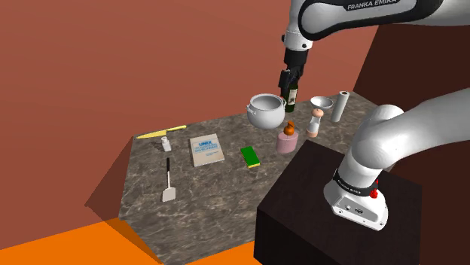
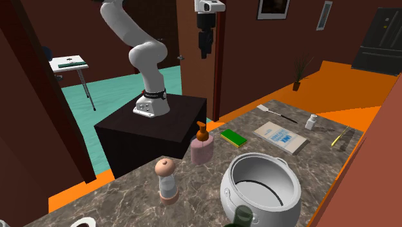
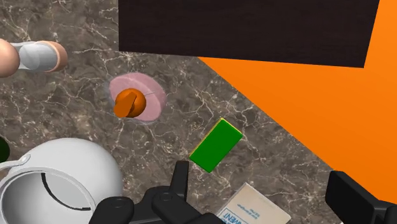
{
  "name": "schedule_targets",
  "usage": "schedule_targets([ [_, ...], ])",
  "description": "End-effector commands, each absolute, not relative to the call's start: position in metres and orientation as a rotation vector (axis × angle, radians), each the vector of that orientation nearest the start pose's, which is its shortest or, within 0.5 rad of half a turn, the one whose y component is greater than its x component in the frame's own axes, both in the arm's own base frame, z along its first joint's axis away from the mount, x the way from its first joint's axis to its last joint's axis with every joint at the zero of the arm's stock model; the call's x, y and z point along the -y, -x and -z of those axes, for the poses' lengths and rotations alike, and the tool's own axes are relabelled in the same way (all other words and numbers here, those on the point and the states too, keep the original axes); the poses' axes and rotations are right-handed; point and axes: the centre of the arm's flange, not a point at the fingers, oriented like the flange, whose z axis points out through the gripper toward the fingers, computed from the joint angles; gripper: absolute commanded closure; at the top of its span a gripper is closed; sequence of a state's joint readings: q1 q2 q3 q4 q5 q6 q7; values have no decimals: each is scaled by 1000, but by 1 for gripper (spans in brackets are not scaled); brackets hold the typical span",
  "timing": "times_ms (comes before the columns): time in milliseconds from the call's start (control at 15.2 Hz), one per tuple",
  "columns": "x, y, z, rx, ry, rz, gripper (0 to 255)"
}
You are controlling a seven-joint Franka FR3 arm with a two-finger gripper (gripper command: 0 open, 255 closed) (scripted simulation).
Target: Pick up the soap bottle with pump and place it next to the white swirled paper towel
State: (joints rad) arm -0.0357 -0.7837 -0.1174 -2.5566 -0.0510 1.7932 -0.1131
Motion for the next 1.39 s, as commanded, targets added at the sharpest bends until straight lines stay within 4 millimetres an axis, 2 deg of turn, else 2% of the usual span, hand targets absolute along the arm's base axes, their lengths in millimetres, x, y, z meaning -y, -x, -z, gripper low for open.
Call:
schedule_targets([
  [0, 72, -322, -489, 3, 3115, 32, 0],
  [1320, 214, -351, -275, -46, 3149, 0, 0],
])
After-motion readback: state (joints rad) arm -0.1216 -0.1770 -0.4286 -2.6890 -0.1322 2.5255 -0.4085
